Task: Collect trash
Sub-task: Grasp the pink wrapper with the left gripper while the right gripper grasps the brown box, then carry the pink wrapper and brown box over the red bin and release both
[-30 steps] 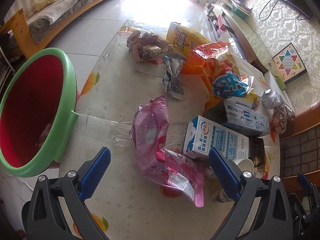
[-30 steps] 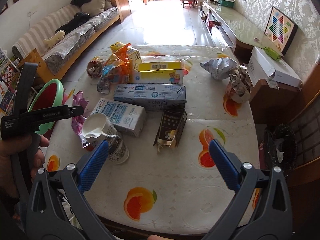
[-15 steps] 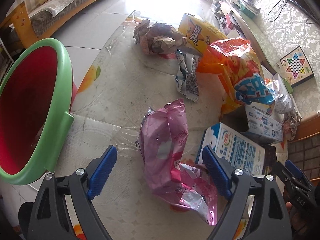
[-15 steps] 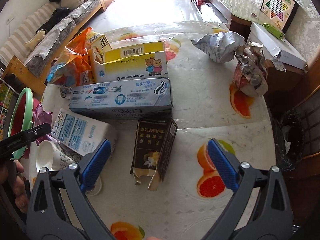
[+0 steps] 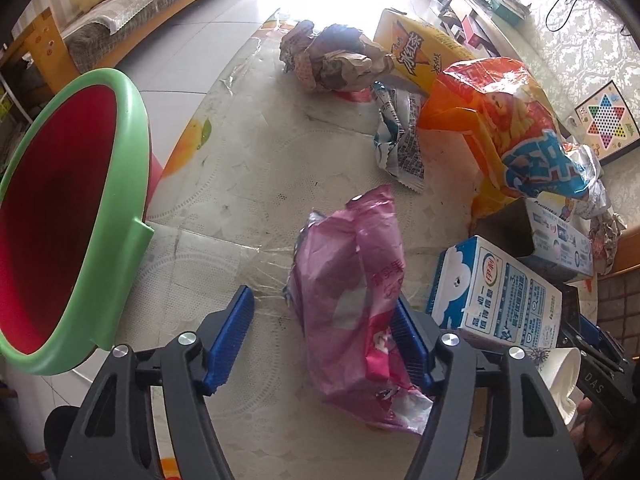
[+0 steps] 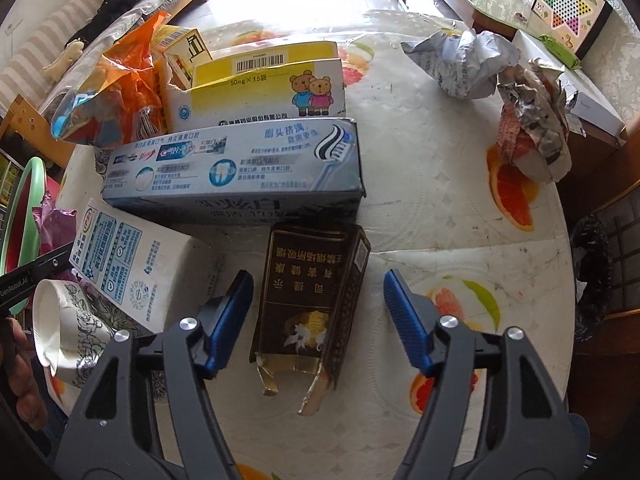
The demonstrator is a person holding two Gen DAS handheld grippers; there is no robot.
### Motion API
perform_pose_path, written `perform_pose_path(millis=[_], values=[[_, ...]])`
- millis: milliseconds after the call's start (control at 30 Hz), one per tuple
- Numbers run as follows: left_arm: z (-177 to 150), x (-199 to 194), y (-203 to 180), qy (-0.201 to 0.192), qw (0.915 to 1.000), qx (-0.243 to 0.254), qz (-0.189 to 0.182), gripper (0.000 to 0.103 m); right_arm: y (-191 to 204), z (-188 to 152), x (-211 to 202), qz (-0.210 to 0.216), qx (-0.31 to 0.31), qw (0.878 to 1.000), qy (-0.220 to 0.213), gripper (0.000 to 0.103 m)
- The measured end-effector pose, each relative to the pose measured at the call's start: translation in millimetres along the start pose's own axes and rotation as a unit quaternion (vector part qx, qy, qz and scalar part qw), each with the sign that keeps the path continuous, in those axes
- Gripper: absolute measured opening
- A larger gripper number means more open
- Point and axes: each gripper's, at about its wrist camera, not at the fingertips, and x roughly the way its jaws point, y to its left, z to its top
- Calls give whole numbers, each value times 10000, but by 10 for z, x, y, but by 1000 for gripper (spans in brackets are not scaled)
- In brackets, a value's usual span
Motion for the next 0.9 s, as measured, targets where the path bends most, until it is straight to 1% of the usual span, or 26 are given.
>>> perform_pose_path(millis=[33,67,100,133,167,233,267,367,500,733,900], values=[[3,-7,1,0,10000,33,55,54,20,-11,-4,-34,-40,10000,-14,63],[-5,-13,9,-2,9999,66,112,48,30,-21,-9,-66,-60,10000,-29,58],[-21,-26,30,-11,9998,86,160,44,42,-30,-19,-119,-92,9999,-54,53],[-26,-40,57,-12,9998,98,184,37,44,-34,-30,-147,-109,9998,-71,48],[-29,-52,83,-10,9997,104,201,31,44,-39,-33,-109,-91,9999,-62,46],[-51,-97,173,2,9999,97,136,27,42,-59,-51,-87,-103,9999,-58,45],[-63,-106,174,2,9999,110,117,23,36,-58,-64,-59,-93,9999,-49,45],[-88,-177,159,-73,9998,185,52,19,14,-75,-157,-67,-106,9998,-151,45],[-120,-338,152,-234,9995,203,-49,18,-8,-97,-339,-69,-82,9994,-318,45],[-195,-781,184,-697,9970,260,-229,18,33,-104,-785,-27,-116,9971,-756,45],[-174,-1157,217,-1108,9928,303,-331,18,210,-65,-1157,103,-225,9933,-1127,45]])
